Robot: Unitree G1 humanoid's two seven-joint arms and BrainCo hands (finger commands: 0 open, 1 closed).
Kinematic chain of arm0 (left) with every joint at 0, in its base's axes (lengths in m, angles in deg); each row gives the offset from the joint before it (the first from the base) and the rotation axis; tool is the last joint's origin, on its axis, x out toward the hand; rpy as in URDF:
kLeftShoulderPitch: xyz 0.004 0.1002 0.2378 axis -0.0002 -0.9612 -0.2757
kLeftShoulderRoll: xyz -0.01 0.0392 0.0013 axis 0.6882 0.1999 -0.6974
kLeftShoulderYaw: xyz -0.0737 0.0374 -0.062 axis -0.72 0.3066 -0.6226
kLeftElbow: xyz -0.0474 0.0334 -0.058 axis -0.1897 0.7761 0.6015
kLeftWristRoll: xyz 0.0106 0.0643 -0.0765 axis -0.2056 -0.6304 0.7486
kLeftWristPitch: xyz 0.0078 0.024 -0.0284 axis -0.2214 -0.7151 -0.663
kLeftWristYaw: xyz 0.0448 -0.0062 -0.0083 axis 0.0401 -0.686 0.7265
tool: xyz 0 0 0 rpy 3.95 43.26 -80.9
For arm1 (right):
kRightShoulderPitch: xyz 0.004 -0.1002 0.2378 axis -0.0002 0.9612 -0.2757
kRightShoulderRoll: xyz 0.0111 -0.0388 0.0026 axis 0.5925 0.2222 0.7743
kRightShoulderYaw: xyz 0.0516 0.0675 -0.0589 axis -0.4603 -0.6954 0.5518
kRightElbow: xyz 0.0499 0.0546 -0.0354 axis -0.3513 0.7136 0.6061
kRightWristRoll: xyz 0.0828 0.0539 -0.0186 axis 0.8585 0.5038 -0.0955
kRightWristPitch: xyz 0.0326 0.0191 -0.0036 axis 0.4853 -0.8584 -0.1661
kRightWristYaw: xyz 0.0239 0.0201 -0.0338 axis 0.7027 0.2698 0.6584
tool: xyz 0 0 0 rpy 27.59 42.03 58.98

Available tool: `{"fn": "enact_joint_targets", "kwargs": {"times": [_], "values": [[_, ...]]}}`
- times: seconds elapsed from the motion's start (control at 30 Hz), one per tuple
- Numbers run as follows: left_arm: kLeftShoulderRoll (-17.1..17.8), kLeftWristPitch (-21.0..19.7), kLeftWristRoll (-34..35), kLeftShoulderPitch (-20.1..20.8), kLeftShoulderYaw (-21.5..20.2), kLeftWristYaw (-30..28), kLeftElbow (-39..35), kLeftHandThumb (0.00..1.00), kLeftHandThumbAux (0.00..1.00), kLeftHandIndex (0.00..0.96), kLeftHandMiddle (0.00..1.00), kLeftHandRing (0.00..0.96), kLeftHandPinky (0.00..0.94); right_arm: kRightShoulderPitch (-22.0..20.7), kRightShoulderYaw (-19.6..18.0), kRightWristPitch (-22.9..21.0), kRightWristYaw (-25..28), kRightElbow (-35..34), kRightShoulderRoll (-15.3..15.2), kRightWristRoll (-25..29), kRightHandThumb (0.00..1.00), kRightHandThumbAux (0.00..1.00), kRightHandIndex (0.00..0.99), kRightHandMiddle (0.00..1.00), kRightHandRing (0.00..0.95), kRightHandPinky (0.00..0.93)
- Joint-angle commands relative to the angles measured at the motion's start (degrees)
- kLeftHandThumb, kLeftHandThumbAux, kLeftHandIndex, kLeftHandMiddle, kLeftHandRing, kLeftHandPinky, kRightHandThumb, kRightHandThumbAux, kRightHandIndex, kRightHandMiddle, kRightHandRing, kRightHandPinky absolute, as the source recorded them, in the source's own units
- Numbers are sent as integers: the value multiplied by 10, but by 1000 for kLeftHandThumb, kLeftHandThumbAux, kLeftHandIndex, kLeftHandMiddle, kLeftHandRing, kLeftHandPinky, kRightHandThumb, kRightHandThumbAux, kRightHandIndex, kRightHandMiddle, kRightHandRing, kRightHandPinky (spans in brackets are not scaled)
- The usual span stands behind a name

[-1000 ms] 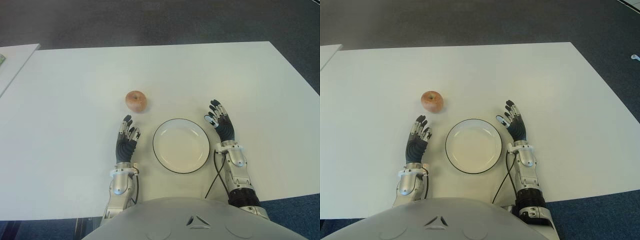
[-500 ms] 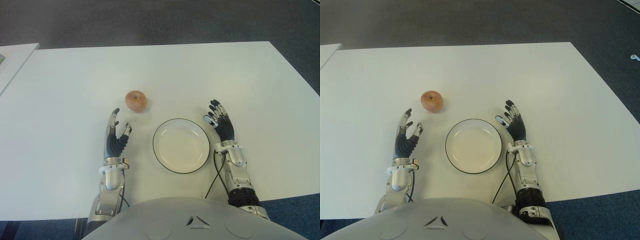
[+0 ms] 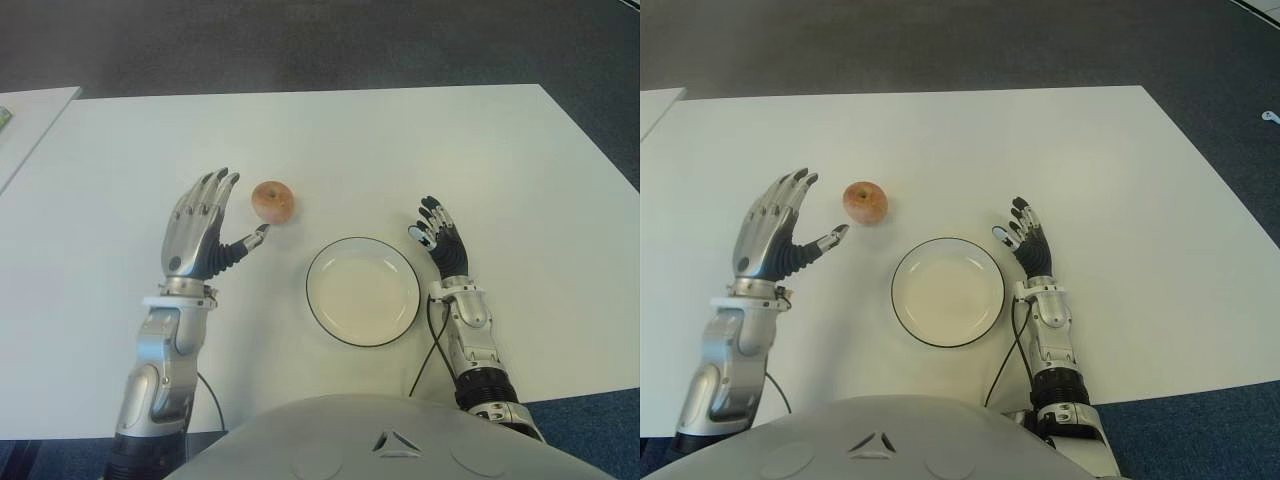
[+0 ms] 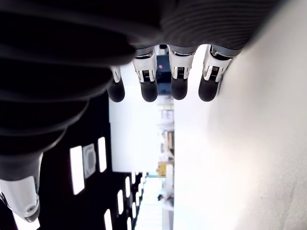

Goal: Put the apples into the plate.

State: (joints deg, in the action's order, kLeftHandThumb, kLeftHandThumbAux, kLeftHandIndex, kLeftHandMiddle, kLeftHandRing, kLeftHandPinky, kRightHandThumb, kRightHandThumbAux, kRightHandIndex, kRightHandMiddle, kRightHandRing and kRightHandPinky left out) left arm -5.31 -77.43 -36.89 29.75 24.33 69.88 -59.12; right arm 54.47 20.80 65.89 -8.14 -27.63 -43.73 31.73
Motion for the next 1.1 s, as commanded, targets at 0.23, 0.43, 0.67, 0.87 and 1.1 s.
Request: {"fn": "enact_joint_targets", "kwargs": {"times": [0.23,0.43,0.67,0.87,1.1], "values": [[66,-4,-85,94,39,-34,73,331,310,13,0,0,0,20,-1,-19,-9,58,12,-5,151,563,0,0,0,0],[112,18,-102,170,65,2,186,342,275,8,0,0,0,17,-1,-11,-14,67,12,-6,157,559,0,0,0,0],[133,26,-96,242,105,-8,266,319,236,0,0,0,0,15,-1,-7,-18,71,11,-7,160,559,0,0,0,0],[133,39,-81,318,145,3,376,300,204,0,0,0,0,17,-3,-6,-17,70,7,-6,153,565,0,0,0,0],[134,54,-56,360,174,17,453,298,193,0,0,0,0,21,-4,-5,-15,69,6,-4,153,561,0,0,0,0]]}}
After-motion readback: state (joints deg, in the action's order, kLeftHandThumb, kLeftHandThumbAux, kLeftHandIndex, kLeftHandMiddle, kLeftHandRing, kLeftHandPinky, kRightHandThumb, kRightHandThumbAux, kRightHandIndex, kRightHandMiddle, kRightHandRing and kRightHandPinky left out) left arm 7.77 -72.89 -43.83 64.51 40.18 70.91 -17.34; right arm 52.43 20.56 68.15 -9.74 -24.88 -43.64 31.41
